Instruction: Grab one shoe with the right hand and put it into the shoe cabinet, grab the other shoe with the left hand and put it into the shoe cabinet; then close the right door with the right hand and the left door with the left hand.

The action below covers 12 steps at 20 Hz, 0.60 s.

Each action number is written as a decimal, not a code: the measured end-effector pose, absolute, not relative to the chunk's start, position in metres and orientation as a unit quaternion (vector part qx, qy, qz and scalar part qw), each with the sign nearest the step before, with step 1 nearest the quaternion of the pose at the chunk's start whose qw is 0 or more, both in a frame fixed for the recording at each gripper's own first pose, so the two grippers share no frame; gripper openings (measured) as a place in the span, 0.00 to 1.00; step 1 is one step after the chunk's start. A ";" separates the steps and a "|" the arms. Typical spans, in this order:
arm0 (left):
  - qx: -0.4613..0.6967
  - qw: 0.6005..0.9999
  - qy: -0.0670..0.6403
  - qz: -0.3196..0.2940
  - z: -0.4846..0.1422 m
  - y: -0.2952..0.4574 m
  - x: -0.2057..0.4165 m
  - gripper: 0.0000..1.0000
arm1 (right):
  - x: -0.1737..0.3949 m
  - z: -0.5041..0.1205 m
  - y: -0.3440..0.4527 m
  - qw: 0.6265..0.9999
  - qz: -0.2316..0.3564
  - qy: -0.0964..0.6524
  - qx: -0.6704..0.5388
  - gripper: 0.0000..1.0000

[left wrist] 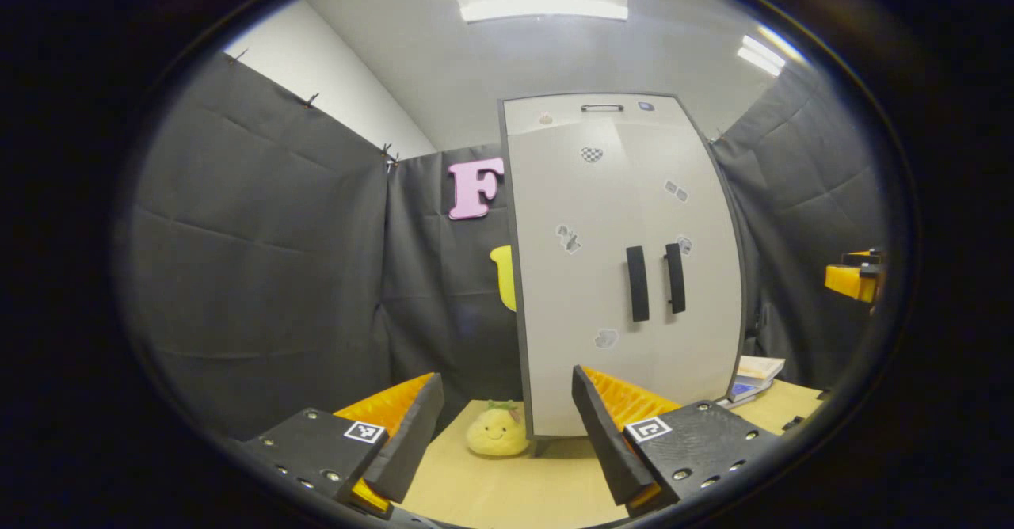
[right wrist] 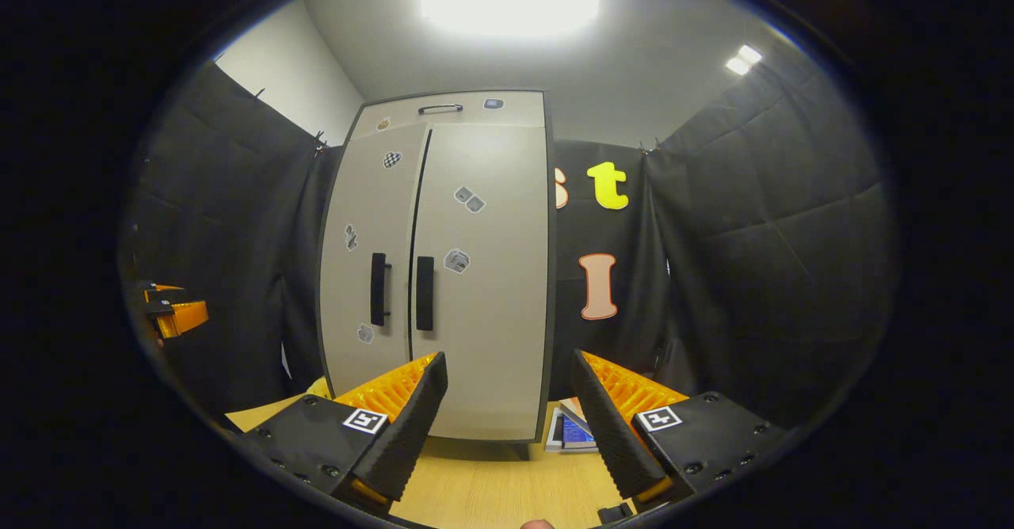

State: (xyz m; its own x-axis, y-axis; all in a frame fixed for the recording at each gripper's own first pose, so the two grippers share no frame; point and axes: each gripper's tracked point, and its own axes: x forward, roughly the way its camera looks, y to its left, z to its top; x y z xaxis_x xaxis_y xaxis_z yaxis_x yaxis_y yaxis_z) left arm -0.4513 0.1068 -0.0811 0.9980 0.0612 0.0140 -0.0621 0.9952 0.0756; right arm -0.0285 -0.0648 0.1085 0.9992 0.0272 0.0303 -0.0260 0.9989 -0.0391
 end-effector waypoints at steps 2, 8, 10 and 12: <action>0.041 0.998 -0.008 0.036 -0.079 0.111 -0.455 0.92 | -0.028 0.110 -0.065 1.000 0.012 -0.017 -0.018 0.98; 0.042 0.998 -0.008 0.047 -0.078 0.122 -0.461 0.92 | -0.027 0.112 -0.063 1.000 0.010 -0.020 -0.016 0.98; 0.043 0.998 -0.008 0.047 -0.078 0.123 -0.463 0.92 | -0.028 0.112 -0.063 1.000 0.010 -0.019 -0.016 0.98; 0.043 0.998 -0.008 0.046 -0.080 0.121 -0.463 0.94 | -0.028 0.112 -0.064 1.000 0.009 -0.019 -0.014 0.98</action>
State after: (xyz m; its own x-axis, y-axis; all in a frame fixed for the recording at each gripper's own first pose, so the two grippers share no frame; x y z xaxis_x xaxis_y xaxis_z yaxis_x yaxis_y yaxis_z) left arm -0.4635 0.1215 -0.0797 0.9957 0.0902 0.0191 -0.0916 0.9921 0.0855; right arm -0.0282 -0.0640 0.1117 0.9991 0.0181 0.0383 -0.0170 0.9995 -0.0283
